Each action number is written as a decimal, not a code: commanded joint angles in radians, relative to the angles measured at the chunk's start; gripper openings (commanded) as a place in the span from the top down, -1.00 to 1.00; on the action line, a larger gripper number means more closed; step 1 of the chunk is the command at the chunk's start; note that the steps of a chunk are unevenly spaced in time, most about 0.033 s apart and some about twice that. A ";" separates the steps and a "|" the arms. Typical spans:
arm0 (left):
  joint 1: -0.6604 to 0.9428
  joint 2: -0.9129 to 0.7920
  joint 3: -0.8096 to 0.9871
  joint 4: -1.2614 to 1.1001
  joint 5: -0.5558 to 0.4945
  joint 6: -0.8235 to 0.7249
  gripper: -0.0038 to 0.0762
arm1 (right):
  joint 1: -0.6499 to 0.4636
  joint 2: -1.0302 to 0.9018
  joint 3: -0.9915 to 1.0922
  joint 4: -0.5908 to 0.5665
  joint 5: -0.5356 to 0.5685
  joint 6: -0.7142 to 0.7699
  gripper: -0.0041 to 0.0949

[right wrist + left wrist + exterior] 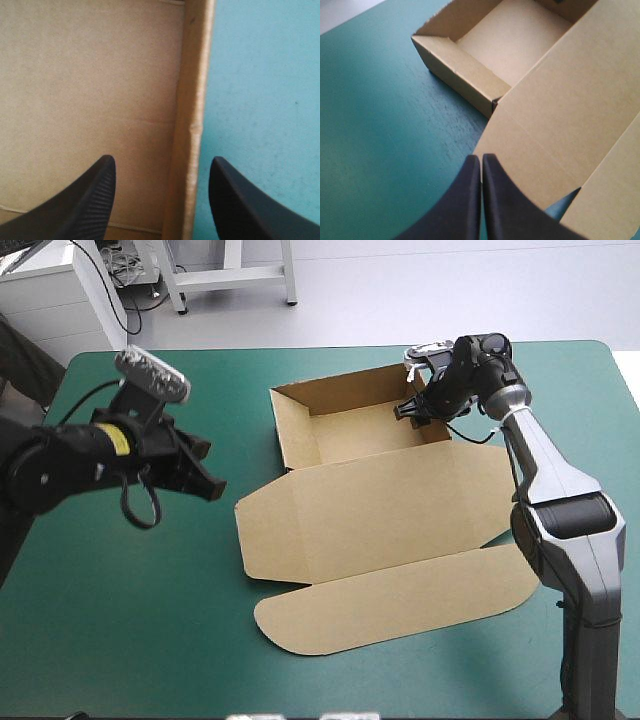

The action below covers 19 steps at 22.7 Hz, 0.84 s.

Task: Fold the box

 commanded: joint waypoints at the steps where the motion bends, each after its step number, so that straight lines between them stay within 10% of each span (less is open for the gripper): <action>1: -0.005 -0.169 0.226 -0.008 -0.191 -0.002 0.92 | -0.007 -0.049 -0.032 0.012 -0.033 -0.010 -0.08; 9: -0.005 -0.525 0.752 -0.009 -0.401 -0.021 0.92 | -0.007 -0.038 -0.032 -0.081 -0.003 0.046 0.94; 12: -0.005 -0.650 0.883 -0.009 -0.432 -0.033 0.92 | -0.054 -0.038 -0.032 -0.224 0.085 0.074 0.96; 19: -0.005 -0.925 1.055 -0.013 -0.436 -0.051 0.92 | -0.474 -0.075 -0.029 -0.157 0.084 0.089 0.96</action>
